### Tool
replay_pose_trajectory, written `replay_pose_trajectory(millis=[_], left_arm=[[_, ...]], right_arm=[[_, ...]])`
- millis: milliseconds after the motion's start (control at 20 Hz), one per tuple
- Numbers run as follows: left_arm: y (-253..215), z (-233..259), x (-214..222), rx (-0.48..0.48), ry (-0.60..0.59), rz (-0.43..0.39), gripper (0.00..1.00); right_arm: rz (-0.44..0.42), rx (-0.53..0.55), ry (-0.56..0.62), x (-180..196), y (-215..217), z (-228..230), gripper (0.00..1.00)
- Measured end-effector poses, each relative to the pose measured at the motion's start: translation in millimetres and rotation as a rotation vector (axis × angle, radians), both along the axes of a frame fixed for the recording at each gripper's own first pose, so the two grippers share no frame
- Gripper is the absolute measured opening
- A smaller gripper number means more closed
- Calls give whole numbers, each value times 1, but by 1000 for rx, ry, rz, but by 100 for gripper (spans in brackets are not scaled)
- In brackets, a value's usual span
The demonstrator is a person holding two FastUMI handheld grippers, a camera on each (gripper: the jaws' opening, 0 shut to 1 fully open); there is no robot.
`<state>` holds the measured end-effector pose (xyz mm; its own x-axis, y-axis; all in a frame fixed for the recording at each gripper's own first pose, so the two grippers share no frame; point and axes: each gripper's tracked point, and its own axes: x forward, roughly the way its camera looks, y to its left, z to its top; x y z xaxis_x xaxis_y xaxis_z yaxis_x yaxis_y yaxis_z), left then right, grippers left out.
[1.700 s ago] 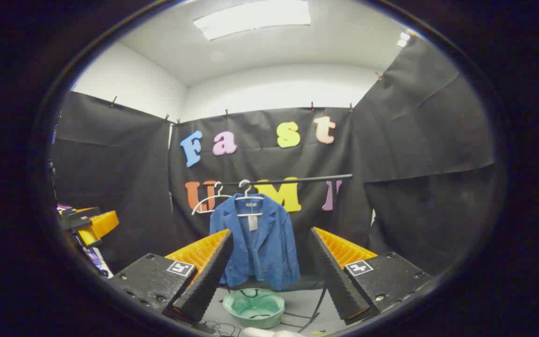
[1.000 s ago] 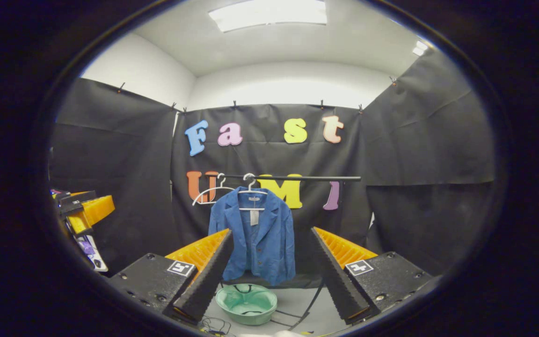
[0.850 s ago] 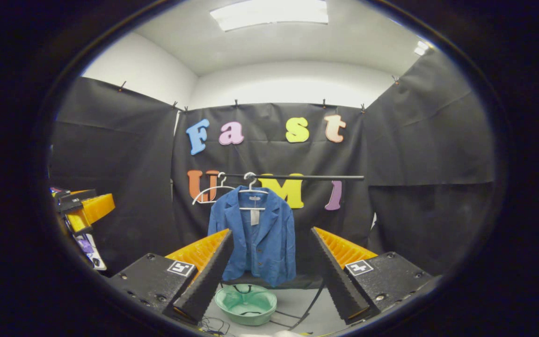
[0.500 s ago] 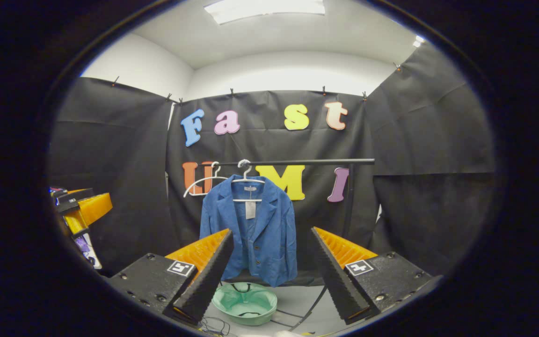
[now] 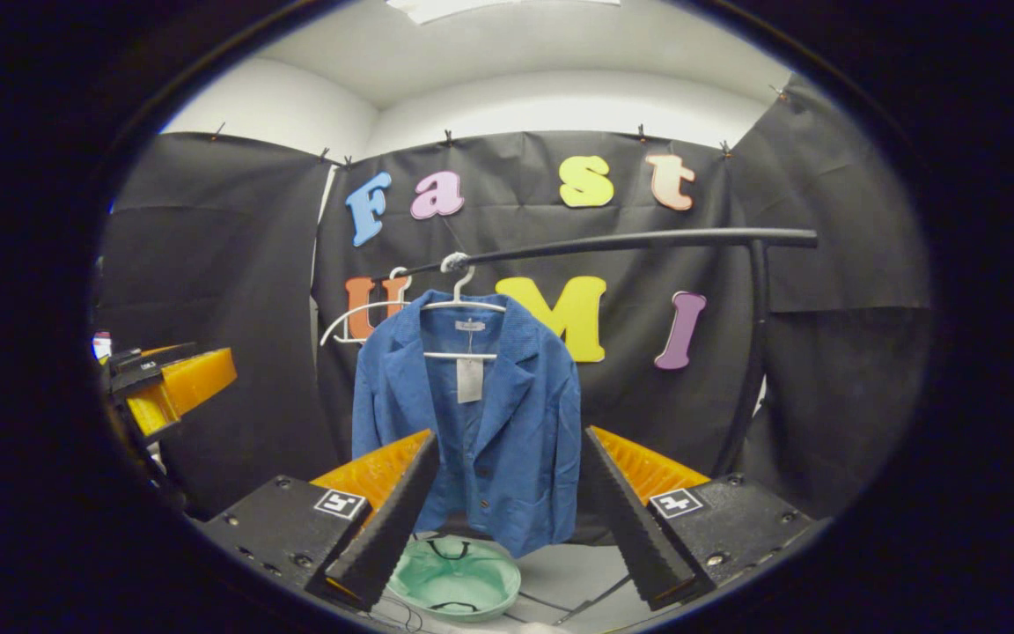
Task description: Grasp the clothes on the hanger with both hands and then place them into the laundry hamper below.
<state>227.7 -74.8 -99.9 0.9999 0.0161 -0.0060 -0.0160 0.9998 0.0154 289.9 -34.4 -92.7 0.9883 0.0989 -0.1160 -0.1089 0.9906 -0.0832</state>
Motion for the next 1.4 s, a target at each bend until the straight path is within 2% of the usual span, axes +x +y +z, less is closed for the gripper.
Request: replay_pose_trajectory(millis=[200,400,600,700,800,850,900,950,1000,1100,1150,1300,1400], left_arm=[[-17,-23,59,57,-20,-5,100],[-31,-54,114,-21,37,-30,99],[-30,-70,163,-52,52,-7,100],[-27,-73,184,-37,49,6,100],[-27,-81,203,-23,56,16,100],[-27,-84,212,-21,59,19,96],[-27,-84,219,-19,54,27,100],[-28,-85,226,-15,54,29,96],[-28,-88,233,-9,58,32,100],[-29,-93,247,-4,64,33,100],[-30,-96,254,-4,69,32,96],[-33,-106,266,-14,90,32,100],[-36,-109,270,-12,100,36,92]], right_arm=[[20,14,15,69,-1,-23,100],[27,42,18,131,3,-35,100],[39,77,50,184,7,-48,100],[37,75,55,208,6,-53,100],[42,77,56,227,9,-54,100],[43,80,55,234,10,-56,100],[40,80,58,242,10,-57,100],[35,80,63,250,11,-59,100],[33,83,63,256,11,-59,100],[33,84,72,266,15,-62,100],[33,82,70,270,16,-63,100],[27,74,77,281,20,-66,100],[28,88,78,287,24,-66,100]])
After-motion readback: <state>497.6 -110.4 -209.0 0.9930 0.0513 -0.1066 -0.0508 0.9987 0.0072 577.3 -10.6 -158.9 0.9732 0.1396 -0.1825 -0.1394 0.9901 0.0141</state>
